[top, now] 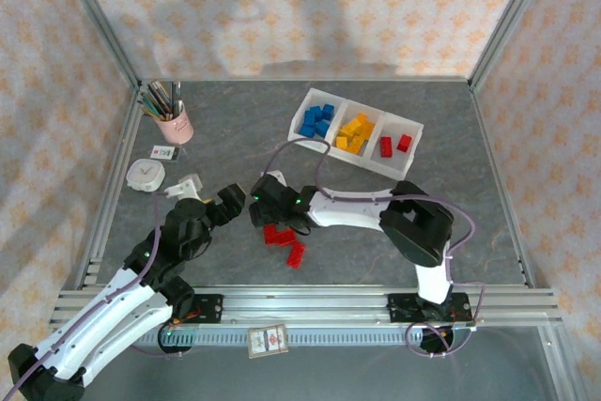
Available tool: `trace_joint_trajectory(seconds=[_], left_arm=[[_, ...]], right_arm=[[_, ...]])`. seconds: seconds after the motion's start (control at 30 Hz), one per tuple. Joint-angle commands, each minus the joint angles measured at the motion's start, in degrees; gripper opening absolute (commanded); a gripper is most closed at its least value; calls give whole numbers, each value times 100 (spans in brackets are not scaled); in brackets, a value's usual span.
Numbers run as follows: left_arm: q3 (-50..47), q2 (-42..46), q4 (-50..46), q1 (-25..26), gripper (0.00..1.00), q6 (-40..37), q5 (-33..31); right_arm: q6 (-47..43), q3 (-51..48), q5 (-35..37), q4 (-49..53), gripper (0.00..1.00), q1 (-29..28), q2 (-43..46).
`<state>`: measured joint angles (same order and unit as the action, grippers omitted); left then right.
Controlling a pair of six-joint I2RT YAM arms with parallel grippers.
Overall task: Sort the legos into containers by color
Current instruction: Pick up the lego from the center of the table.
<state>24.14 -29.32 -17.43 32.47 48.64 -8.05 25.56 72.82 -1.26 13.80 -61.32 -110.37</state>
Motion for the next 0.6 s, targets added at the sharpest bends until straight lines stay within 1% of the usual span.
trace_joint_trajectory(seconds=[0.0, 0.23, 0.57], left_arm=[[5, 93, -234, -64, 99, 60, -245], [-23, 94, -202, -71, 99, 39, -245], [-24, 32, -129, -72, 99, 5, -249]], right_arm=[[64, 311, 338, 355, 71, -5, -262], [38, 570, 422, 500, 60, -11, -630], [22, 664, 373, 636, 48, -16, -887]])
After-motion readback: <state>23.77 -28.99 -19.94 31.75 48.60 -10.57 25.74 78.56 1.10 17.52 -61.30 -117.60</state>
